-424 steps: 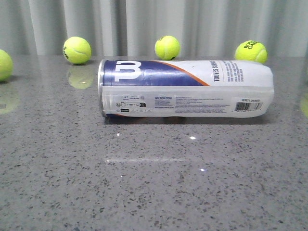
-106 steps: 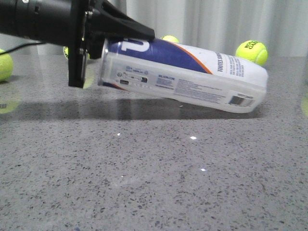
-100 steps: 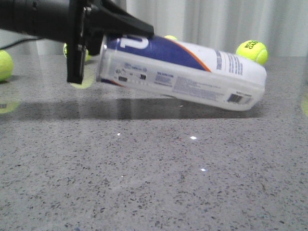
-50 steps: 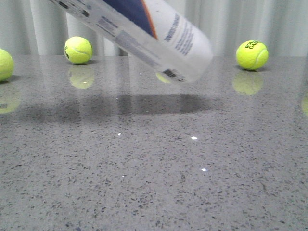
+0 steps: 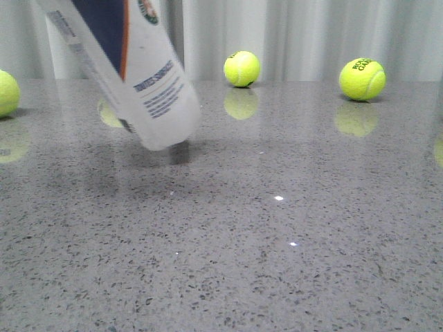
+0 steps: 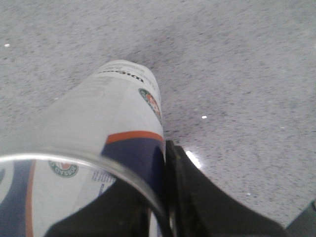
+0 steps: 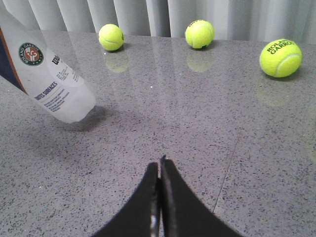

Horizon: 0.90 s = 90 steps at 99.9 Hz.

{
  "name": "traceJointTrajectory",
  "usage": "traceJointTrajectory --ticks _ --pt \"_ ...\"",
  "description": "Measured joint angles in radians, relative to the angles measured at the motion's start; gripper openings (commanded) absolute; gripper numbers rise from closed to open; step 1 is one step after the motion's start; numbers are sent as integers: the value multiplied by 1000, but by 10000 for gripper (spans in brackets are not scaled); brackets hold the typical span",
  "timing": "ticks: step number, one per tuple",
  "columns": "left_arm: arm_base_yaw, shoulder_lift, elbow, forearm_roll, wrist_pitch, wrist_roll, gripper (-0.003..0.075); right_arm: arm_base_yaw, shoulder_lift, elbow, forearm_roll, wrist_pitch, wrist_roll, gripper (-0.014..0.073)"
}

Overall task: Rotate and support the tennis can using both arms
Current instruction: 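Lift the can's end with the left gripper, tilting it upright onto its base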

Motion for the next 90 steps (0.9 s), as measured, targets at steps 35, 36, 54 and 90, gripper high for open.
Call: traceJointTrajectory --ticks 35,36,54,90 --pt "-2 48 -22 18 2 -10 -18 0 0 0 0 0 0 -64" --pt "-2 47 -24 18 2 -9 -18 0 0 0 0 0 0 -64" --pt "-2 48 -29 7 4 -9 79 0 0 0 0 0 0 -64" --pt "-2 49 -34 6 -5 -9 501 0 0 0 0 0 0 -64"
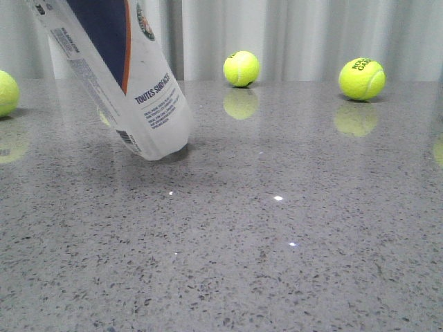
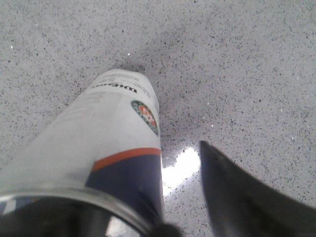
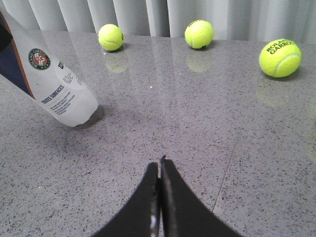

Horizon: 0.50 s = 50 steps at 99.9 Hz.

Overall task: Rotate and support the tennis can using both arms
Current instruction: 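Lift the can's end with the left gripper, tilting it upright onto its base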

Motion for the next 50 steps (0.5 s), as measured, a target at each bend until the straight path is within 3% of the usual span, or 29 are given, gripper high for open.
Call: traceJointTrajectory --ticks 22,50 --pt "0 0 0 0 -68 0 528 0 0 0 0 0 0 -64" --pt "0 9 0 0 -283 0 526 0 0 0 0 0 0 -64"
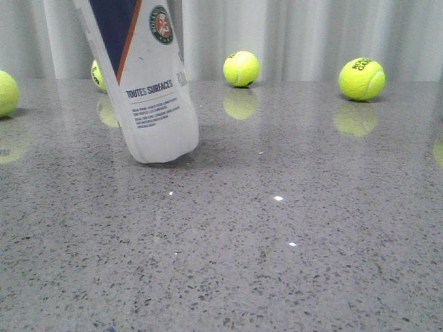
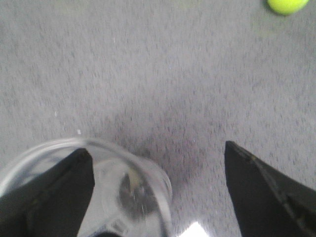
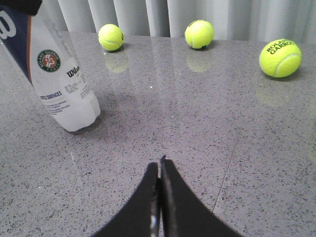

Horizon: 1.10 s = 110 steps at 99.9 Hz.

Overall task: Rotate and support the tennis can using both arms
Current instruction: 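Lift the can's end with the left gripper, tilting it upright onto its base, then release the upright can and raise the left gripper away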

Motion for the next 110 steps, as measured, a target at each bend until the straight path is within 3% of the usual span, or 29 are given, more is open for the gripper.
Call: traceJointTrajectory --ticks 51,65,88,110 --pt "-18 30 0 -11 -127 9 507 0 0 0 0 0 0 -64" --pt "-73 -15 33 -11 -205 20 389 0 0 0 0 0 0 -64" --pt "-133 -168 185 -8 -396 24 -17 0 0 0 0 0 0 -64" --pt "-133 -359 384 -5 -519 25 -21 0 0 0 0 0 0 -64"
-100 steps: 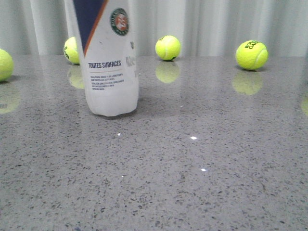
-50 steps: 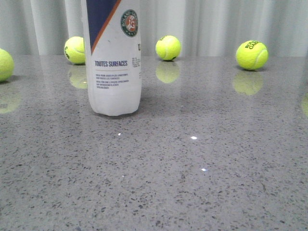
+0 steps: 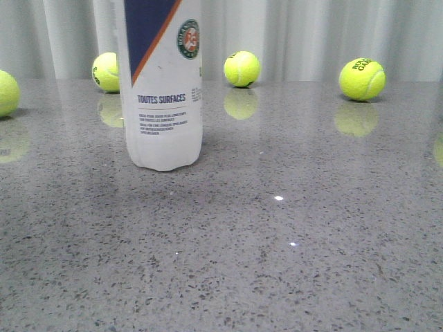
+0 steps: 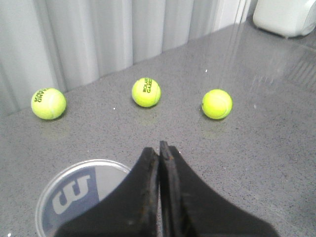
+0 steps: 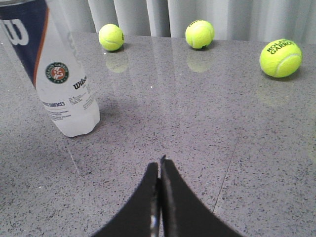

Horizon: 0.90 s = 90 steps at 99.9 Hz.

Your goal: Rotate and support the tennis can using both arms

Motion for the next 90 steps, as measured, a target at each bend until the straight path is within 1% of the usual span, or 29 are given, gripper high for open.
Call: traceJointTrajectory --ticks 19,31,45,61,90 --pt "0 -186 202 2 -123 0 -21 0 0 0 0 0 0 -64" --pt "0 -288 325 2 -175 0 -21 0 0 0 0 0 0 -64" --pt "0 -389 438 2 -185 0 -21 0 0 0 0 0 0 -64" --pt "0 -473 528 2 -189 0 -21 0 0 0 0 0 0 -64" --pt "0 -503 625 2 -190 0 -21 0 0 0 0 0 0 -64"
